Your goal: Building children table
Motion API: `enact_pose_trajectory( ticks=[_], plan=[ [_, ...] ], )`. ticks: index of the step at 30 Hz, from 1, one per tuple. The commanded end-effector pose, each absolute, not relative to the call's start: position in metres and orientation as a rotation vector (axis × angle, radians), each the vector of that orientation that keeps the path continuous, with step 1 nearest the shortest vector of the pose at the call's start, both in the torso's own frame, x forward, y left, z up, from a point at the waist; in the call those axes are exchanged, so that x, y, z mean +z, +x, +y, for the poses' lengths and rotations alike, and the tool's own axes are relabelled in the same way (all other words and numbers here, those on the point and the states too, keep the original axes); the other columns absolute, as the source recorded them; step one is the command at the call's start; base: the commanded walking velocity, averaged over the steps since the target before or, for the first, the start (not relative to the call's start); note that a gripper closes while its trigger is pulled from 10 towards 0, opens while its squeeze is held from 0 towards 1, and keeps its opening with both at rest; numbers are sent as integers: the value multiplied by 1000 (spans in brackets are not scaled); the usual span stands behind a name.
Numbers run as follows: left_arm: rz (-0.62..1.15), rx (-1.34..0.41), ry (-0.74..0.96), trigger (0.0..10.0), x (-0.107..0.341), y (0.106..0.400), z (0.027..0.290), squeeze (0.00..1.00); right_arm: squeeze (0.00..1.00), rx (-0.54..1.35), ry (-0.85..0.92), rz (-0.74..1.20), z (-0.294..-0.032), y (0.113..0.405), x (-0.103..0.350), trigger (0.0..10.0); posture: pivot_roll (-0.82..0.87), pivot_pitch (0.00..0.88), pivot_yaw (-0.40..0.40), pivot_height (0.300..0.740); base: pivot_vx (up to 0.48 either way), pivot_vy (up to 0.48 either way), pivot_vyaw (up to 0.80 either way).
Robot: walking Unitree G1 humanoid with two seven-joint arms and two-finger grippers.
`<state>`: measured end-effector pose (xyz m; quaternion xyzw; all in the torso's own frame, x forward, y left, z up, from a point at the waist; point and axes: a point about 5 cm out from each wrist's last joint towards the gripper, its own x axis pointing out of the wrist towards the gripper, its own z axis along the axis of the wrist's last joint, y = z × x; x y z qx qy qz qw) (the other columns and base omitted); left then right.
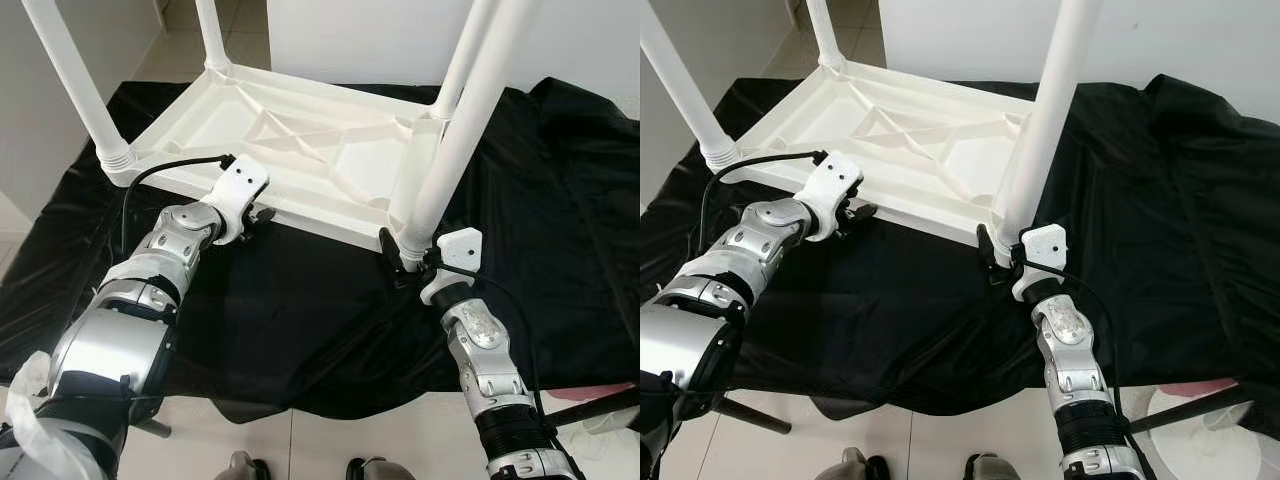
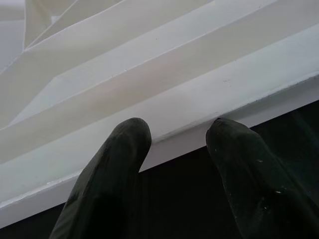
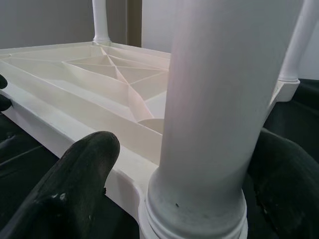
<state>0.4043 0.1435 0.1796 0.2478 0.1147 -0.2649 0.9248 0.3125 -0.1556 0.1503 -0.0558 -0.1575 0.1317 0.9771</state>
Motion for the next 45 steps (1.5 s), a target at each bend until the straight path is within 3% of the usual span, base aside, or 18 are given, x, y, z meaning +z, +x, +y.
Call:
enact_pose_trajectory(
  ticks=[1, 9, 11, 12, 18, 27, 31, 40, 45],
  plan=[
    [460, -576, 528, 10000, 132, 387, 166, 0, 0, 281, -113, -295, -153, 312, 146, 10000, -74, 123, 19, 740, 0, 0, 0],
    [469, -874, 581, 10000, 127, 373, 168, 0, 0, 295, -118, -297, -152, 315, 147, 10000, -60, 110, 14, 740, 0, 0, 0],
    [469, -874, 581, 10000, 127, 373, 168, 0, 0, 295, -118, -297, -152, 315, 147, 10000, -60, 110, 14, 740, 0, 0, 0],
    [417, -968, 558, 10000, 134, 371, 165, 0, 0, 299, -118, -297, -151, 317, 148, 10000, -56, 107, 13, 740, 0, 0, 0],
    [295, -1036, 424, 10000, 167, 379, 160, 0, 0, 300, -117, -299, -150, 318, 148, 10000, -54, 105, 14, 740, 0, 0, 0],
    [151, -813, 304, 10000, 211, 400, 166, 0, 0, 296, -113, -303, -150, 319, 150, 10000, -63, 119, 16, 740, 0, 0, 0],
    [65, -570, 253, 10000, 229, 412, 169, 0, 0, 286, -101, -312, -147, 319, 152, 10000, -80, 139, 16, 740, 0, 0, 0],
    [51, -400, 163, 10000, 235, 419, 166, 0, 0, 244, -65, -310, -145, 308, 151, 10000, -120, 204, 15, 740, 0, 0, 0],
    [85, -332, 196, 10000, 228, 420, 165, 0, 0, 241, -59, -309, -143, 304, 152, 10000, -131, 237, 12, 740, 0, 0, 0]
  ],
)
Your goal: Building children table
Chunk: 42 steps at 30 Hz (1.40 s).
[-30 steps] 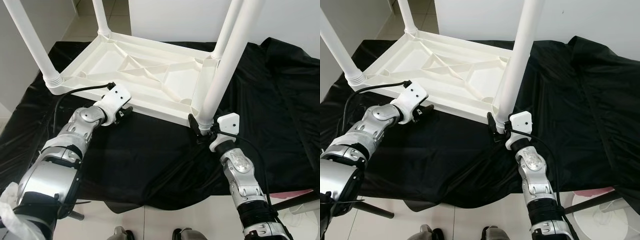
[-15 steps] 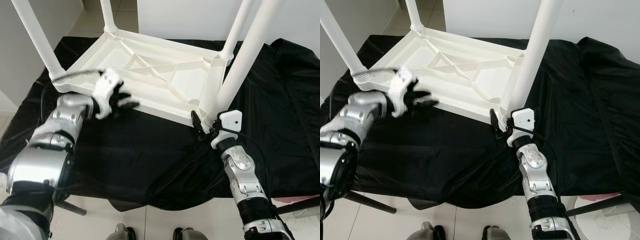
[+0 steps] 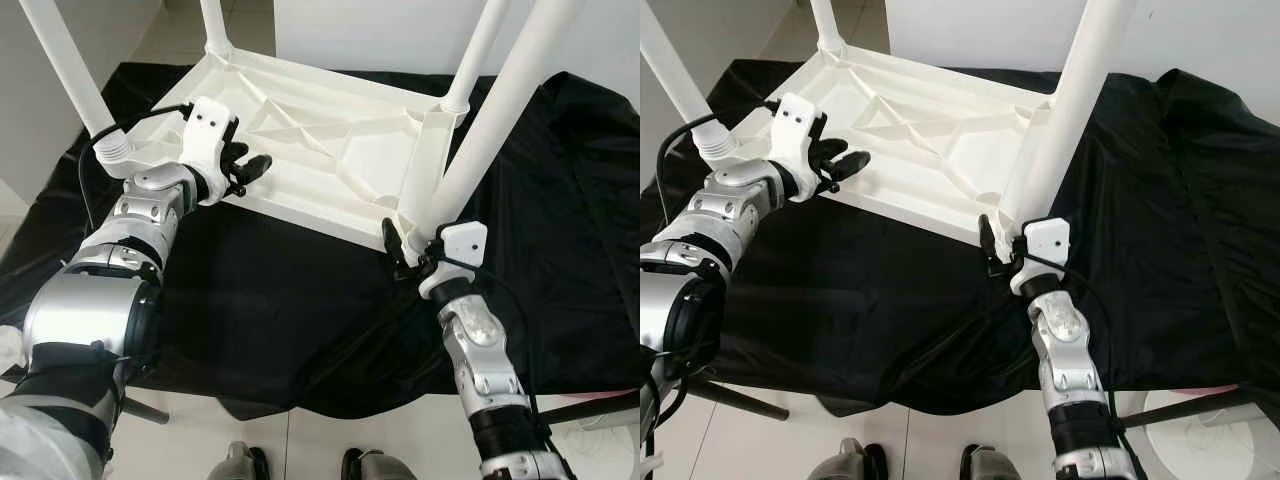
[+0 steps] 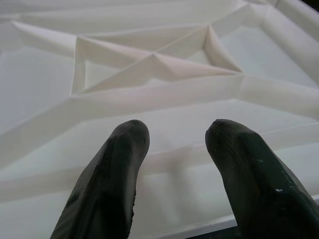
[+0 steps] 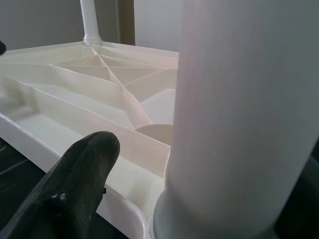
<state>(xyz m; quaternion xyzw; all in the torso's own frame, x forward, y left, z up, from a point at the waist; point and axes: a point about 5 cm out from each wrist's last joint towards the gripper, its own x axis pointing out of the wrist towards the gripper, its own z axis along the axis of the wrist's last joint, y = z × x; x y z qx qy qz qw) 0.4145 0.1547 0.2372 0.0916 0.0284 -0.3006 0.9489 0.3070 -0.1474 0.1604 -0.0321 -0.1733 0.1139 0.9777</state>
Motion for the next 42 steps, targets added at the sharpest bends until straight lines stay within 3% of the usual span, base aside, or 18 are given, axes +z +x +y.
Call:
enact_pose_trajectory(
  ticks=[1, 10, 13, 19, 21, 31, 42],
  plan=[
    [108, -309, 235, 10000, 222, 420, 164, 0, 0, 242, -58, -308, -143, 302, 153, 10000, -137, 262, 10, 740, 0, 0, 0],
    [236, -318, 493, 10000, 187, 413, 163, 0, 0, 239, -64, -304, -147, 304, 156, 10000, -119, 272, 3, 740, 0, 0, 0],
    [341, -469, 602, 10000, 168, 404, 168, 0, 0, 240, -71, -314, -147, 310, 160, 10000, -107, 257, 4, 740, 0, 0, 0],
    [390, -606, 679, 10000, 159, 397, 173, 0, 0, 238, -71, -315, -147, 313, 163, 10000, -100, 245, 3, 740, 0, 0, 0],
    [436, -854, 737, 10000, 147, 383, 172, 0, 0, 240, -73, -321, -147, 316, 166, 10000, -87, 230, 6, 740, 0, 0, 0],
    [524, -1229, 777, 10000, 137, 358, 181, 0, 0, 256, -77, -326, -145, 325, 168, 10000, -64, 198, 3, 740, 0, 0, 0],
    [524, -1308, 797, 10000, 136, 350, 186, 0, 0, 287, -86, -323, -145, 331, 169, 10000, -49, 174, 0, 740, 0, 0, 0]
  ],
)
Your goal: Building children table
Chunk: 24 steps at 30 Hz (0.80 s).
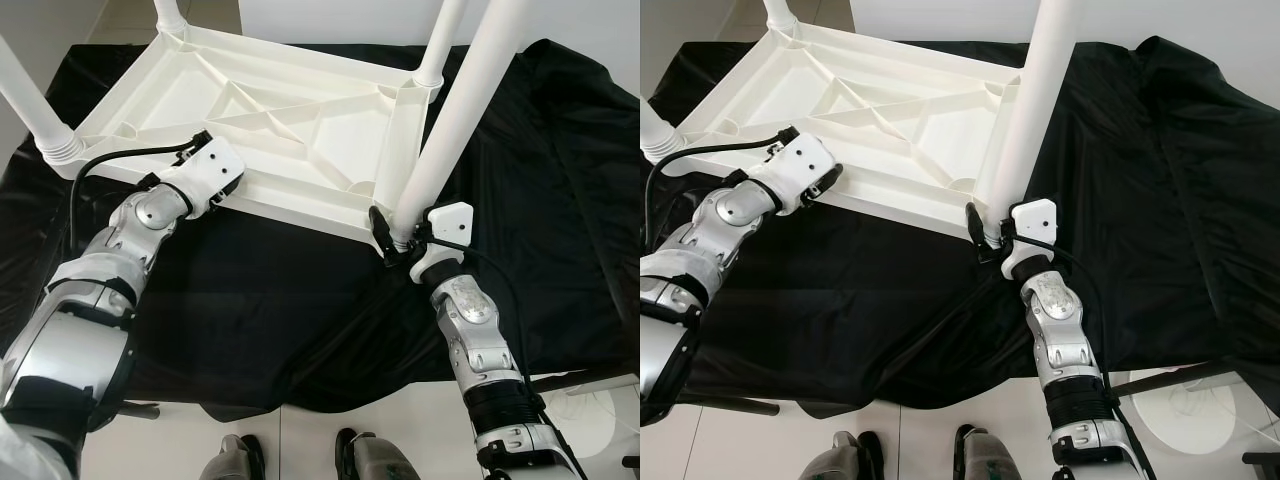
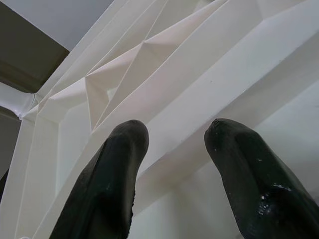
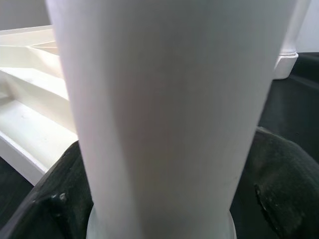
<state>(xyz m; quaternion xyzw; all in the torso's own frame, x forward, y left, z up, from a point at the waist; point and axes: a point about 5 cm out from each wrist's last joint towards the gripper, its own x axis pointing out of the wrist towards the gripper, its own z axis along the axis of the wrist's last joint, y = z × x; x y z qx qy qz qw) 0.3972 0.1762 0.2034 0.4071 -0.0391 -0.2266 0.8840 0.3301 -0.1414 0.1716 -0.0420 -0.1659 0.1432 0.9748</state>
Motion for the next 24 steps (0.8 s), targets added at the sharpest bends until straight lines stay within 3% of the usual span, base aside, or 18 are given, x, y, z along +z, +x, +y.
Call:
enact_pose_trajectory(
  ticks=[1, 10, 15, 17, 21, 24],
  plan=[
    [516, -1332, 792, 10000, 135, 347, 186, 0, 0, 291, -90, -326, -145, 331, 169, 10000, -49, 174, 0, 740, 0, 0, 0],
    [480, -1469, 733, 10000, 136, 325, 186, 0, 0, 302, -97, -335, -147, 334, 169, 10000, -28, 151, 8, 740, 0, 0, 0],
    [458, -1443, 726, 10000, 137, 324, 187, 0, 0, 307, -104, -342, -147, 337, 171, 10000, -20, 145, 12, 740, 0, 0, 0],
    [405, -1388, 720, 10000, 139, 327, 185, 0, 0, 316, -106, -345, -147, 337, 172, 10000, -19, 145, 12, 740, 0, 0, 0],
    [194, -1077, 627, 10000, 154, 350, 171, 0, 0, 360, -95, -343, -147, 332, 170, 10000, -17, 159, 0, 740, 0, 0, 0],
    [172, -1003, 559, 10000, 159, 355, 168, 0, 0, 373, -92, -347, -147, 330, 171, 10000, -18, 163, -2, 740, 0, 0, 0]
  ],
)
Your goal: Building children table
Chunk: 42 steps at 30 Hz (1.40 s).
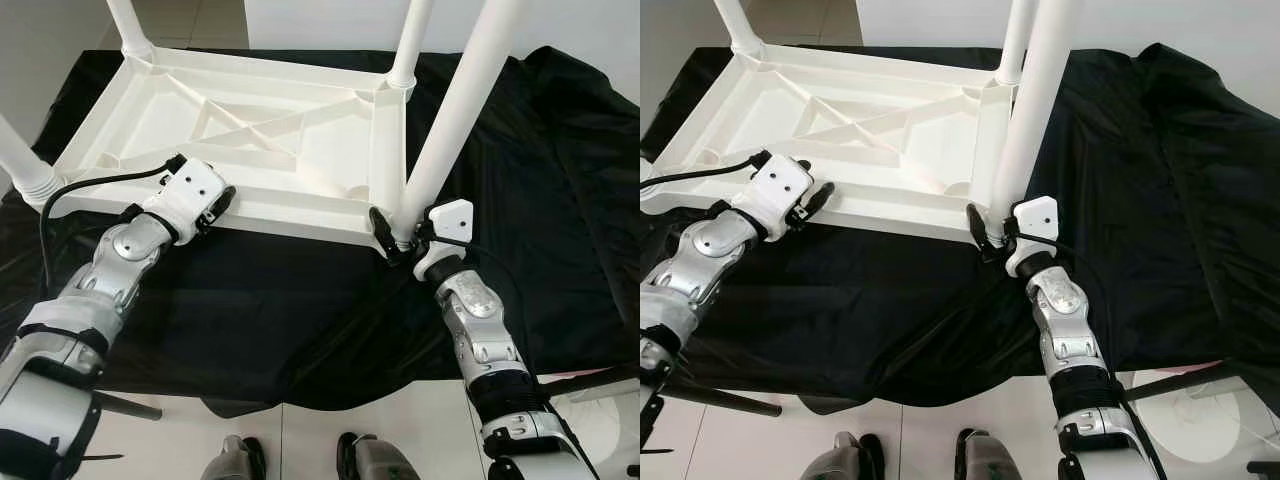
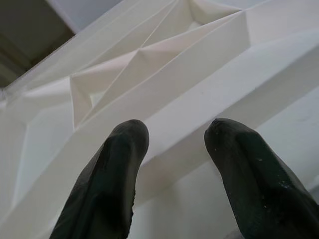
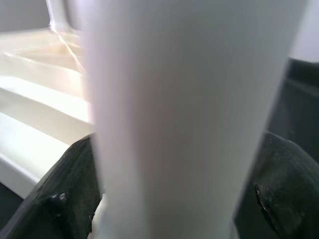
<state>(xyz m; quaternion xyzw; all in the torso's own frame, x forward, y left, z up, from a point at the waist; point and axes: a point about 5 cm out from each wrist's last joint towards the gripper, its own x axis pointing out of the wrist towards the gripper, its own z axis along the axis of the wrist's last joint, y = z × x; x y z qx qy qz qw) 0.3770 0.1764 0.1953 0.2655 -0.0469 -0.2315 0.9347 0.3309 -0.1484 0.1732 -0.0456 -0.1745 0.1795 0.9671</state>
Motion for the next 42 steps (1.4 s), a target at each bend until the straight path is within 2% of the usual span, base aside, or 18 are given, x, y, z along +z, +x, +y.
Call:
enact_pose_trajectory(
  ticks=[1, 5, 14, 15, 16, 17, 18, 26, 27, 28, 29, 30, 36, 42],
  plan=[
    [135, -914, 469, 10000, 165, 360, 165, 0, 0, 405, -84, -348, -147, 325, 172, 10000, -13, 166, -7, 740, 0, 0, 0],
    [28, -779, 302, 10000, 177, 358, 159, 0, 0, 487, -72, -347, -149, 312, 175, 10000, -18, 169, -11, 740, 0, 0, 0],
    [-14, -784, 187, 10000, 183, 329, 145, 0, 0, 559, -119, -344, -160, 309, 182, 10000, -23, 156, -9, 740, 0, 0, 0],
    [-9, -796, 184, 10000, 182, 326, 141, 0, 0, 560, -121, -337, -163, 312, 182, 4980, -16, 145, -14, 740, 0, 0, 0],
    [-8, -803, 186, 10000, 181, 325, 138, 0, 0, 559, -121, -333, -165, 313, 182, 4980, -16, 145, -14, 740, 0, 0, 0],
    [-2, -810, 188, 10000, 181, 322, 135, 0, 0, 564, -119, -321, -167, 315, 181, 235, -13, 138, -20, 740, 0, 0, 0],
    [-2, -817, 195, 10000, 180, 319, 132, 0, 0, 565, -119, -312, -168, 314, 179, 0, -12, 130, -27, 740, 0, 0, 0],
    [-4, -792, 166, 10000, 187, 315, 128, 0, 0, 564, -89, -283, -170, 309, 176, 0, -8, 114, -39, 740, 0, 0, 0],
    [-19, -772, 148, 10000, 188, 311, 123, 0, 0, 531, -64, -268, -172, 306, 173, 4431, -8, 105, -43, 740, 0, 0, 0],
    [-16, -770, 147, 10000, 188, 308, 121, 0, 0, 515, -53, -267, -173, 304, 173, 7922, -9, 103, -44, 740, 0, 0, 0],
    [-16, -770, 147, 10000, 188, 308, 121, 0, 0, 515, -53, -267, -173, 304, 173, 7922, -9, 103, -44, 740, 0, 0, 0],
    [-14, -768, 150, 10000, 187, 306, 119, 0, 0, 504, -37, -270, -174, 303, 174, 10000, -10, 102, -45, 740, 0, 0, 0],
    [3, -744, 121, 10000, 184, 304, 116, 0, 0, 454, -29, -271, -176, 301, 174, 10000, -21, 98, -38, 740, 0, 0, 0],
    [26, -717, 113, 10000, 180, 306, 115, 0, 0, 314, -32, -263, -176, 297, 175, 10000, -51, 104, -36, 740, 0, 0, 0]
  ],
)
